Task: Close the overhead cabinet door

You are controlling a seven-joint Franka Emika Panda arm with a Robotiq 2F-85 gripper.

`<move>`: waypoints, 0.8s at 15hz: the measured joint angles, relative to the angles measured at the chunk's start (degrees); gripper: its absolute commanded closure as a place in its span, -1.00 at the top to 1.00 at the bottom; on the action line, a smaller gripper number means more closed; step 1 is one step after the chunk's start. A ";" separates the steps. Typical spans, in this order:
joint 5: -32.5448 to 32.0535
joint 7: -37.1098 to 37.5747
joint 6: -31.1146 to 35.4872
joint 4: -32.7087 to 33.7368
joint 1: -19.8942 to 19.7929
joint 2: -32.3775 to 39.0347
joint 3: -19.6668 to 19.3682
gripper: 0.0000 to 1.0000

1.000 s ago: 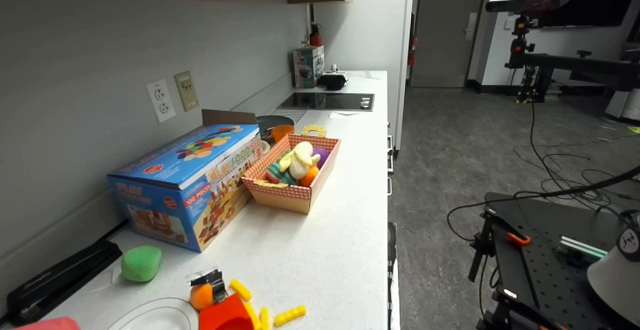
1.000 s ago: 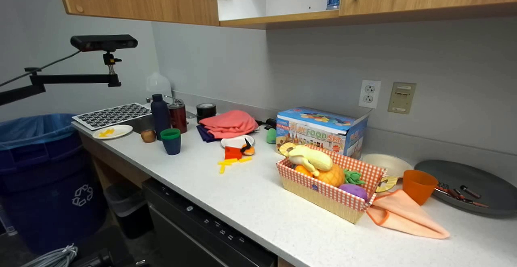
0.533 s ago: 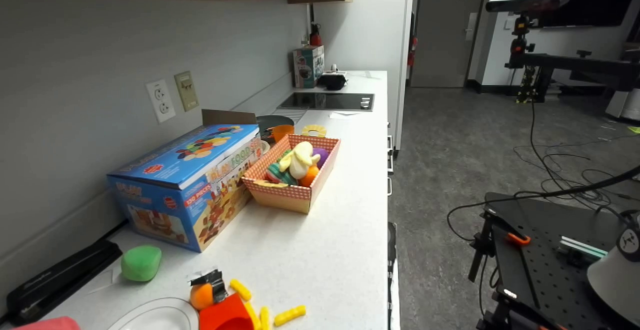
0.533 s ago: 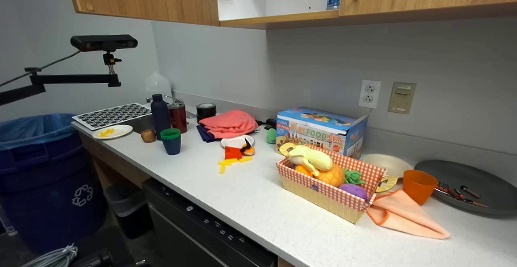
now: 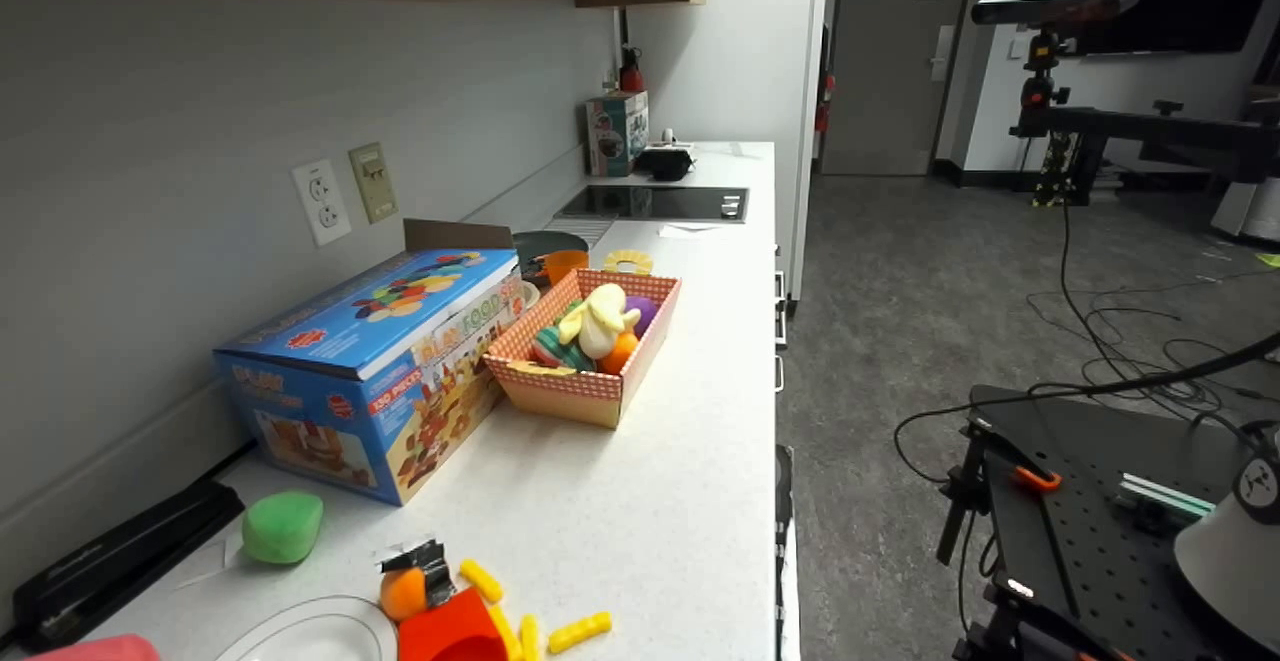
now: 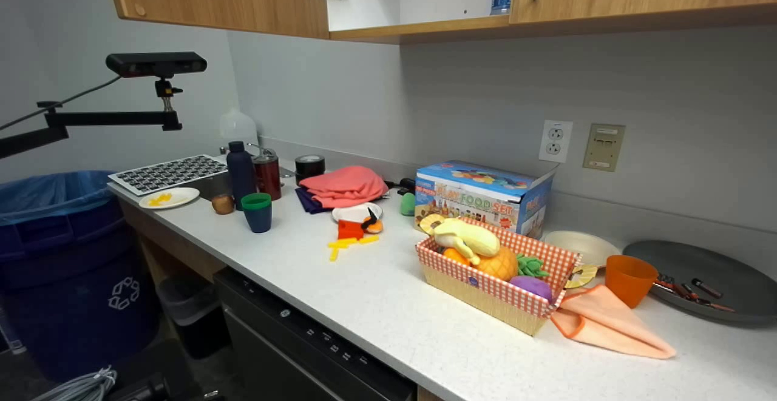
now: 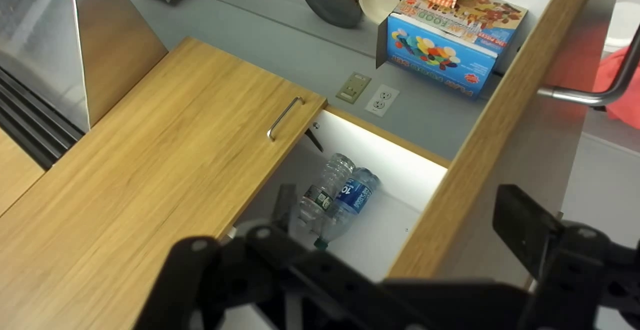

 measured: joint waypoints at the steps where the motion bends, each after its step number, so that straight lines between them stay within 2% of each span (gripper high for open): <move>1: 0.00 0.00 -0.03 0.09 0.00 0.08 0.00 1.00; 6: 0.26 0.18 -0.27 0.04 0.00 0.13 0.00 1.00; 12: 1.98 10.77 -1.25 -5.22 -0.44 0.15 8.06 1.00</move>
